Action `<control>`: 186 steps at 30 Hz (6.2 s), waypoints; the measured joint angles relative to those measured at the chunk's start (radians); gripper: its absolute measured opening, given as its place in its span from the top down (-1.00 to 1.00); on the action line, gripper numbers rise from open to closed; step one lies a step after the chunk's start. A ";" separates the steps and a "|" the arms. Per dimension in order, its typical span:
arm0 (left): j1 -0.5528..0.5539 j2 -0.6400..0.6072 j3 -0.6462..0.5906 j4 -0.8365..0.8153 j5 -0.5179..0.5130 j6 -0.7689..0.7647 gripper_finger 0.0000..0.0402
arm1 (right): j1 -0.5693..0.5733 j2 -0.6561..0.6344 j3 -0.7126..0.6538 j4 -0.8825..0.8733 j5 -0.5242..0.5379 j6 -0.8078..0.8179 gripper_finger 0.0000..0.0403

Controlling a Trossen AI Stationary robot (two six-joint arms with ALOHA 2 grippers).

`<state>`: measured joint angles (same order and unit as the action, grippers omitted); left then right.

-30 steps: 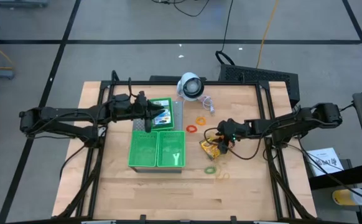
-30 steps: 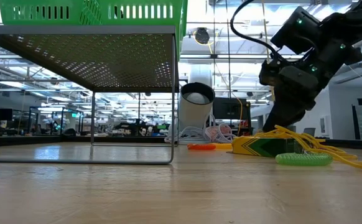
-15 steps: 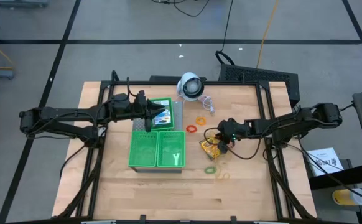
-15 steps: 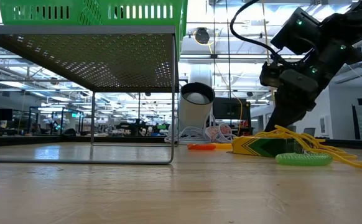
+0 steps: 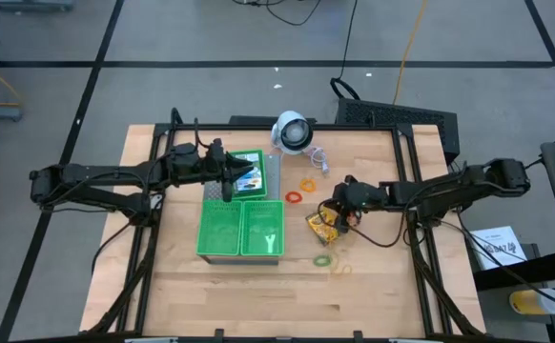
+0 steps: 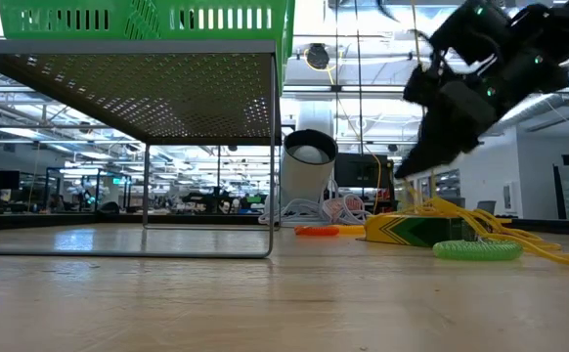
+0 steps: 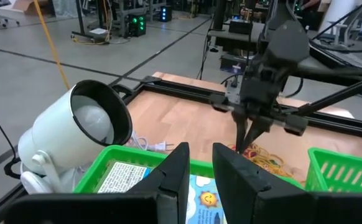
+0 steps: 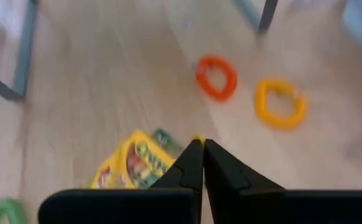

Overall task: Pick & Place Office Desk Supplies
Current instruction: Put the yellow rubber band into the bottom left green basket on the shelf

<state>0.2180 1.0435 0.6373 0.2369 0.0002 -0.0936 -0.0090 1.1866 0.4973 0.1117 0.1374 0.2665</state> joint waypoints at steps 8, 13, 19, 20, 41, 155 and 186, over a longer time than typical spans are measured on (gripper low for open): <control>0.000 0.000 0.000 0.005 0.000 -0.015 0.62 | 0.027 -0.175 0.000 0.065 0.079 -0.144 1.00; 0.000 0.000 0.000 0.008 0.000 -0.017 0.62 | 0.062 -0.283 0.000 0.082 0.099 -0.239 1.00; 0.000 0.000 0.000 0.020 0.000 -0.021 0.62 | 0.129 -0.377 0.000 0.109 0.098 -0.329 1.00; 0.000 0.000 -0.001 0.033 0.000 -0.021 0.62 | 0.140 -0.389 0.000 0.120 0.098 -0.342 1.00; -0.058 -0.006 -0.001 0.181 0.003 -0.019 0.62 | 0.208 -0.439 0.000 0.368 0.067 -0.456 1.00; -0.675 -0.020 0.358 -0.355 -0.552 0.024 0.99 | 0.207 -0.585 0.000 0.239 -0.033 -0.330 0.16; -0.847 -0.198 0.126 -0.505 -0.742 -0.316 0.36 | 0.207 -0.581 0.000 0.209 -0.033 -0.323 0.16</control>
<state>-0.6289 0.8450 0.7628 -0.2685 -0.7421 -0.4096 0.1984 0.6056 0.4973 0.3204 0.1039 -0.0564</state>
